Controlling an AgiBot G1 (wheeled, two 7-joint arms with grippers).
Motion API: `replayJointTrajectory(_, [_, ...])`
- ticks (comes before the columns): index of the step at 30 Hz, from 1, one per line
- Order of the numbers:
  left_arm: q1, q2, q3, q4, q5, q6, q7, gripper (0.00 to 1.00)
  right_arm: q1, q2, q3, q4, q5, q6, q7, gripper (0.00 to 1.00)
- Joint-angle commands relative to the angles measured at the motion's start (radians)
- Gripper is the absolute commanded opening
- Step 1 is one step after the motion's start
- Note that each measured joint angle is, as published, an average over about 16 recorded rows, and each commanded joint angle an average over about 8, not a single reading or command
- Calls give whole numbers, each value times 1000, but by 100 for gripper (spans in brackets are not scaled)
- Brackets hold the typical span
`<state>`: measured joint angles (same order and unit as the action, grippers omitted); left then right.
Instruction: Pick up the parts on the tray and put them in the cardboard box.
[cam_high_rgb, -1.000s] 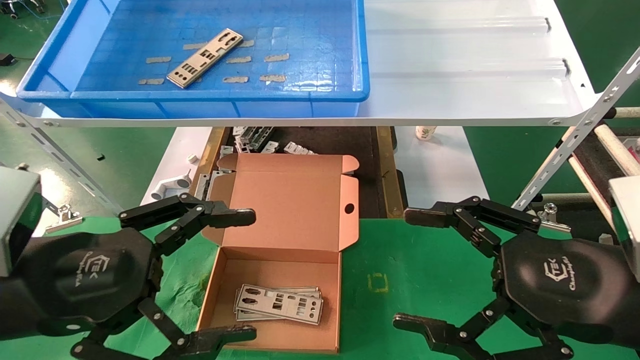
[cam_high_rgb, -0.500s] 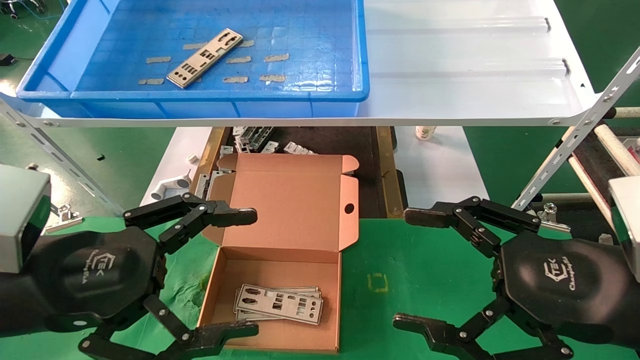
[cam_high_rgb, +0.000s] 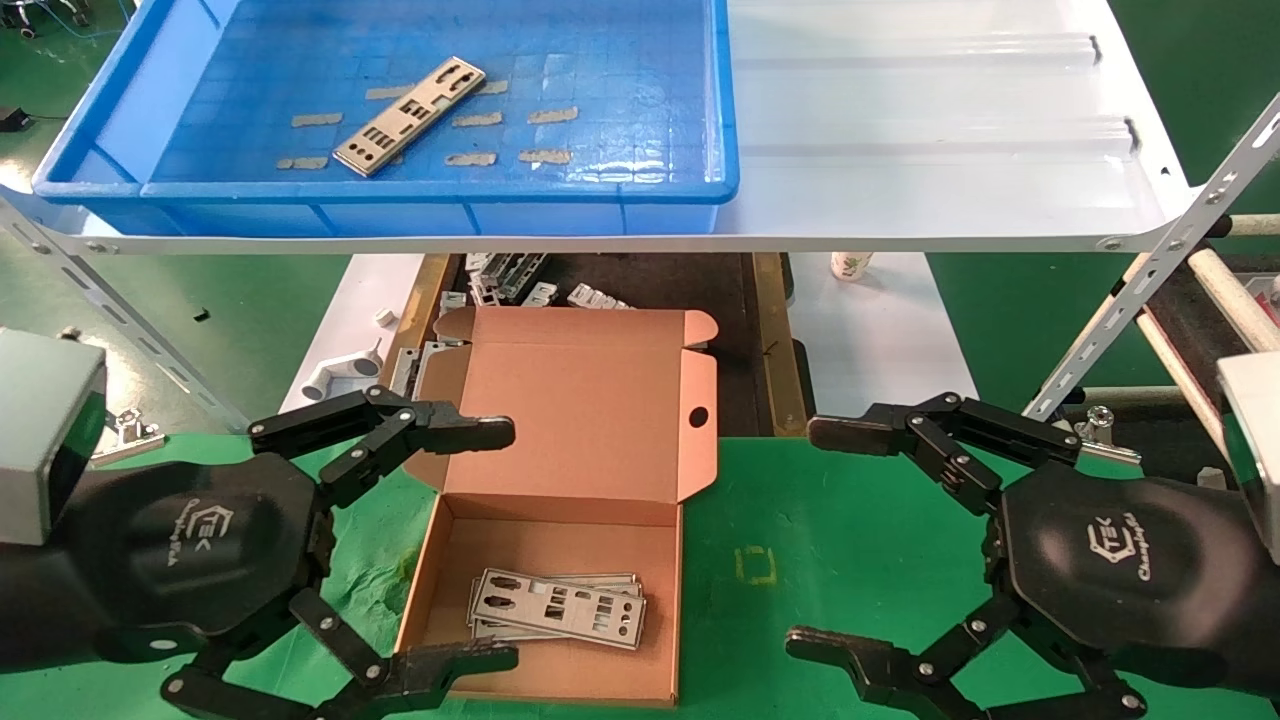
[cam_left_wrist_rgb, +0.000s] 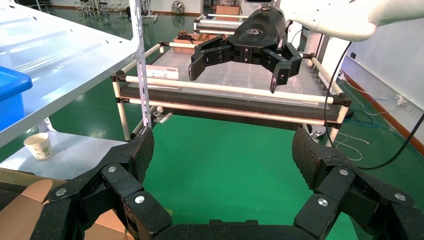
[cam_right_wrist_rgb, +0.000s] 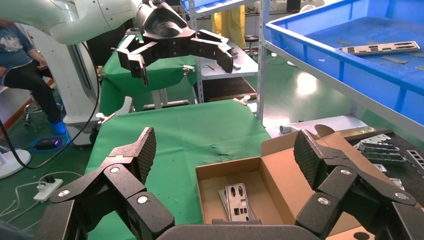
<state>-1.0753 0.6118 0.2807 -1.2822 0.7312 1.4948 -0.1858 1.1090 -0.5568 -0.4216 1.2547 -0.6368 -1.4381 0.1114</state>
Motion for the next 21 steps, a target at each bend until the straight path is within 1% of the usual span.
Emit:
replayJointTrajectory(1, [0,0,0,0,0,0,0,100,0,0,0,0,0,0,0,100])
replayJointTrajectory(21, [-1,1,2,2,1,1,1,100,0,0,0,0,0,0,0,100])
